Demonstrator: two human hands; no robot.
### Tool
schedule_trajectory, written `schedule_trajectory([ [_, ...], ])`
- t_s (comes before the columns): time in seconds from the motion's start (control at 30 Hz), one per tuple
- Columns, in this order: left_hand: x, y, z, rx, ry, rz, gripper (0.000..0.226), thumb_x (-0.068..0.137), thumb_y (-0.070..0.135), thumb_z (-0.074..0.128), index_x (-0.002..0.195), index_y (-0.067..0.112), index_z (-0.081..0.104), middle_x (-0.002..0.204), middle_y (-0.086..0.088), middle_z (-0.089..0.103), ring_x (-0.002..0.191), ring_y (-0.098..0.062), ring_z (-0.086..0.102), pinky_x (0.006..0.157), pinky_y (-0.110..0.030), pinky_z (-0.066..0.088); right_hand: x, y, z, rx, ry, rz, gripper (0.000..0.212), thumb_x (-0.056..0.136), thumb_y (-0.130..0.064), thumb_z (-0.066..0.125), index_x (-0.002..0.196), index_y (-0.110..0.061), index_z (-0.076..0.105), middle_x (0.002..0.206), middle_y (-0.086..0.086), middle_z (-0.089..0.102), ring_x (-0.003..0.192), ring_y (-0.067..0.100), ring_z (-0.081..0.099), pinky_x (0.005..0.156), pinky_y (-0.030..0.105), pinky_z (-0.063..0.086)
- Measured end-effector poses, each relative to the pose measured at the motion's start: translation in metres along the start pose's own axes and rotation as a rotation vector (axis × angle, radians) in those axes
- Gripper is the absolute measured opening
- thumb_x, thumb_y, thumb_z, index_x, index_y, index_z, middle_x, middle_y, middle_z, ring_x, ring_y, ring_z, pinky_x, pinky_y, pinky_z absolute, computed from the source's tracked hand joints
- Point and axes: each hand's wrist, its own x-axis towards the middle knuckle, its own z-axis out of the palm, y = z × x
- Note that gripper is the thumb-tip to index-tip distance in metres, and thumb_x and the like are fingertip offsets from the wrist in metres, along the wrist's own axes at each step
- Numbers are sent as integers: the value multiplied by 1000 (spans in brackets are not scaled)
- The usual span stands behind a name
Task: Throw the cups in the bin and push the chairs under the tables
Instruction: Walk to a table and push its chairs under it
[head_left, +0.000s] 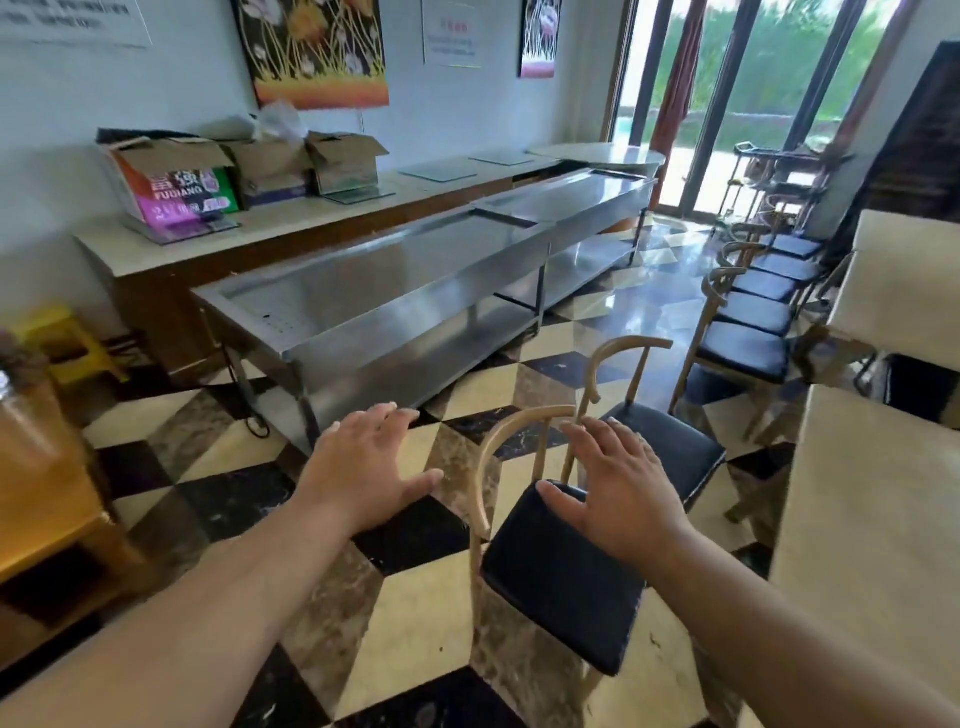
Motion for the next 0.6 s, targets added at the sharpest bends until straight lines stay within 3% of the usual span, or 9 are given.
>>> schedule_trajectory([
  [0.1, 43, -13, 0, 15, -2, 25, 90, 91, 78, 57, 163, 29, 33, 171, -4, 34, 157, -26, 30, 127, -52, 28, 47, 7, 17, 10, 19, 7, 89, 92, -85, 31, 163, -32, 29, 170, 1, 35, 158, 28, 24, 128, 50, 17],
  [0.27, 134, -35, 17, 70, -51, 46, 88, 93, 74, 59, 164, 30, 31, 171, -3, 33, 157, -24, 29, 127, -48, 26, 147, 27, 62, 100, -7, 83, 88, 93, -81, 44, 164, -30, 29, 164, 3, 44, 151, 30, 38, 120, 49, 37],
  [0.43, 230, -65, 29, 80, -143, 30, 87, 92, 74, 59, 163, 31, 32, 169, 2, 35, 155, -20, 31, 124, -44, 30, 246, 46, 95, 79, -87, 113, 94, 89, -88, 32, 163, -29, 32, 163, 1, 46, 151, 28, 37, 123, 49, 35],
  [0.6, 324, -99, 30, 66, -130, 14, 85, 95, 70, 60, 163, 29, 32, 170, 1, 35, 155, -21, 31, 124, -43, 30, 345, 60, 106, 43, -76, 129, 96, 89, -89, 26, 160, -26, 38, 158, 3, 52, 148, 31, 41, 120, 51, 36],
])
